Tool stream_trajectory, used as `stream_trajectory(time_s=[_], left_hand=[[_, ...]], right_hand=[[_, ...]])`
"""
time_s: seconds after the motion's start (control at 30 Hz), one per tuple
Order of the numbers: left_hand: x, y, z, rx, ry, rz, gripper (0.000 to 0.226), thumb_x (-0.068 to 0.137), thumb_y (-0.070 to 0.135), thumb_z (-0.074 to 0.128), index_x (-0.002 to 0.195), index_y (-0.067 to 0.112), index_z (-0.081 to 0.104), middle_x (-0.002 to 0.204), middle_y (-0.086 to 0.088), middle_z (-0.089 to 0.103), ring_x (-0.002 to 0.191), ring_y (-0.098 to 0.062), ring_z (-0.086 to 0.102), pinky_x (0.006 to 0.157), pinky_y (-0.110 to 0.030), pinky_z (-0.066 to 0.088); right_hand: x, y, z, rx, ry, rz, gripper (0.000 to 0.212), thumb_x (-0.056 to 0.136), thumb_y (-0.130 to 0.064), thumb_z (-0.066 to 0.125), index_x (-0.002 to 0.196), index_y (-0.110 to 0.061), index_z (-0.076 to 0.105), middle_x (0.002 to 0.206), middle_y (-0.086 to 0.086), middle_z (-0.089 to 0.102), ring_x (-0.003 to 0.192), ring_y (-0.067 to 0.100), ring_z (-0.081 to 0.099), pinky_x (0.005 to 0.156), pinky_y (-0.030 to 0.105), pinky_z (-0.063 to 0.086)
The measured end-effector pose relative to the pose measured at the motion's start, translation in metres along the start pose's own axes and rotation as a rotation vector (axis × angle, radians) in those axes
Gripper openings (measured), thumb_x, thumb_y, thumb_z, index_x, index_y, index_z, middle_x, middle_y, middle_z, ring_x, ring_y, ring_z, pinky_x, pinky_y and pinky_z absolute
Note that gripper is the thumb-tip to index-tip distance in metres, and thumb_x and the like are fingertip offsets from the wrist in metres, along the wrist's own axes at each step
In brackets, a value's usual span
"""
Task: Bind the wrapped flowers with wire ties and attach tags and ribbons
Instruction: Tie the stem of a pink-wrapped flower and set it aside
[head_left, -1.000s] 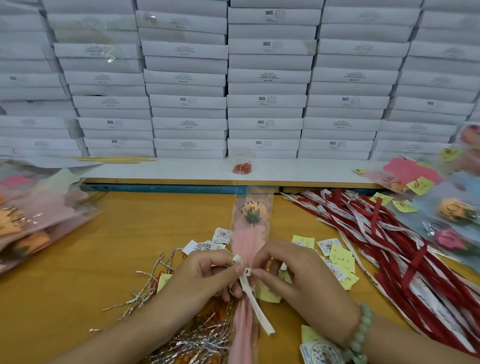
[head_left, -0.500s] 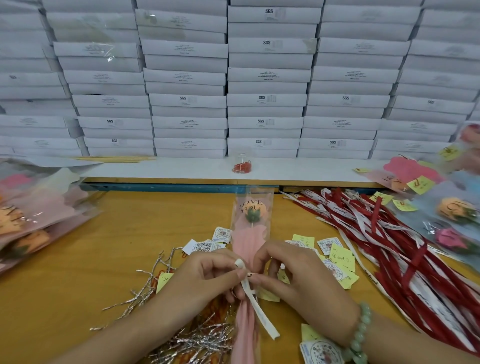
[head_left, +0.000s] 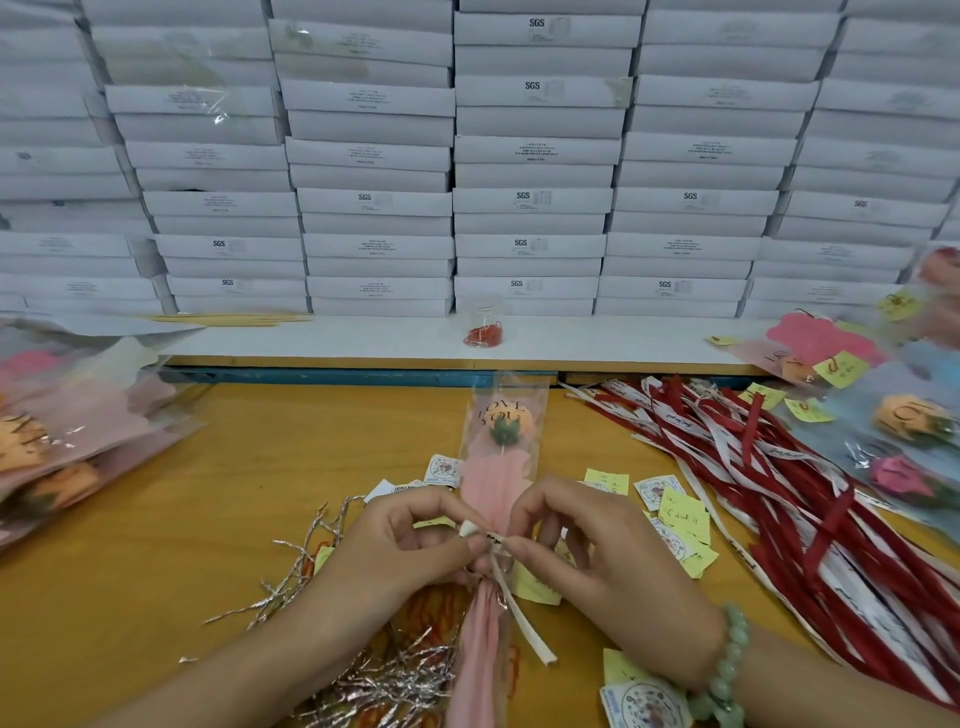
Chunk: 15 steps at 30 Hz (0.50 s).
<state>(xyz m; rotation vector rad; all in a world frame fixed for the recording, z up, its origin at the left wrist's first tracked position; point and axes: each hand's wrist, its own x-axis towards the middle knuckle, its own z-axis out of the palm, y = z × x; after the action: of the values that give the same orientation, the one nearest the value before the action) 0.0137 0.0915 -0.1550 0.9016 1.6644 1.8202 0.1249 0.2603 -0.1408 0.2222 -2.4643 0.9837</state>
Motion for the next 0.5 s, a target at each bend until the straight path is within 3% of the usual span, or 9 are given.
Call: stream_trajectory(time_s=[0.1, 0.33, 0.5], left_hand=[[-0.0005, -0.0003, -0.001, 0.012, -0.002, 0.013, 0.009, 0.072, 0.009, 0.076, 0.081, 0.007, 0.075, 0.083, -0.014, 0.071, 0.075, -0.022, 0.068, 0.073, -0.028, 0.058], [-0.002, 0.0026, 0.0011, 0.107, -0.023, 0.1, 0.012, 0.071, 0.006, 0.082, 0.082, 0.006, 0.077, 0.086, -0.017, 0.071, 0.081, -0.025, 0.066, 0.076, -0.031, 0.054], [-0.0025, 0.0039, 0.0007, 0.161, -0.073, 0.153, 0.012, 0.075, 0.0, 0.076, 0.083, 0.008, 0.078, 0.088, -0.013, 0.074, 0.089, -0.021, 0.07, 0.076, -0.023, 0.055]], right_hand=[[0.0008, 0.0013, -0.0002, 0.03, 0.003, -0.012, 0.005, 0.088, -0.03, 0.067, 0.084, -0.029, 0.064, 0.072, -0.023, 0.06, 0.065, 0.004, 0.058, 0.058, 0.007, 0.035], [0.0017, 0.0038, 0.0007, 0.049, -0.049, 0.037, 0.018, 0.077, -0.028, 0.081, 0.084, -0.028, 0.065, 0.074, -0.017, 0.067, 0.059, 0.006, 0.058, 0.057, 0.006, 0.037], [0.0029, 0.0037, 0.0018, 0.015, -0.059, 0.005, 0.031, 0.08, -0.022, 0.078, 0.097, -0.029, 0.054, 0.093, -0.017, 0.064, 0.086, 0.006, 0.063, 0.061, 0.015, 0.045]])
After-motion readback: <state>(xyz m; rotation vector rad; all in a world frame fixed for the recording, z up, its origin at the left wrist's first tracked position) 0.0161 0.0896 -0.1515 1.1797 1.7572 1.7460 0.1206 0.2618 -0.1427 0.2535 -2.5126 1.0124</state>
